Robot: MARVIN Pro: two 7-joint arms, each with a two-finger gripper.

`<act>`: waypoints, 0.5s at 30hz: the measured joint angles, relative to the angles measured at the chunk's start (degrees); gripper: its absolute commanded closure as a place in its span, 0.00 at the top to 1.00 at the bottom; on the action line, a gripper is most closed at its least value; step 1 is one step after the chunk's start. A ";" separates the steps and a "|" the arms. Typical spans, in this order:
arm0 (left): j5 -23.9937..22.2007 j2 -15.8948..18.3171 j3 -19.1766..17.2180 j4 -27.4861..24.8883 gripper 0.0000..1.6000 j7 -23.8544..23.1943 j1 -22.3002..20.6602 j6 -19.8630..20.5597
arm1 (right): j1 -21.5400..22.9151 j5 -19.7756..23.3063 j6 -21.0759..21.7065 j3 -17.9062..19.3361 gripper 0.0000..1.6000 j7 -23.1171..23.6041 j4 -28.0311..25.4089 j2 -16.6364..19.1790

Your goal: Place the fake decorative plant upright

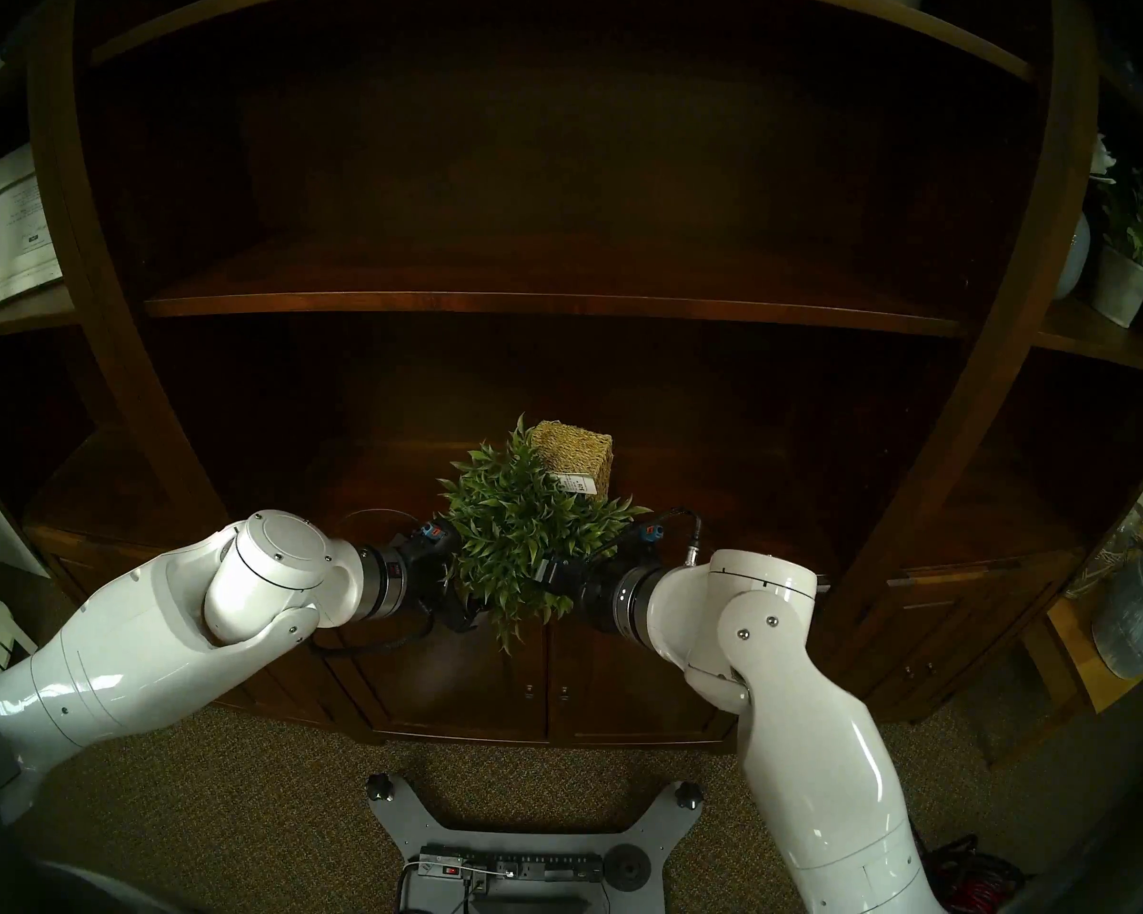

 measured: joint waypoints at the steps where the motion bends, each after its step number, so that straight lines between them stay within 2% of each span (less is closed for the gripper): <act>1: 0.00 -0.05 -0.04 0.00 1.00 0.19 -0.04 0.07 | 0.04 0.15 0.06 0.11 1.00 0.15 0.01 -0.02; 15: 1.48 -2.62 0.69 1.61 1.00 2.40 -1.26 1.05 | 0.86 2.60 -0.85 2.57 1.00 4.38 -0.02 -0.86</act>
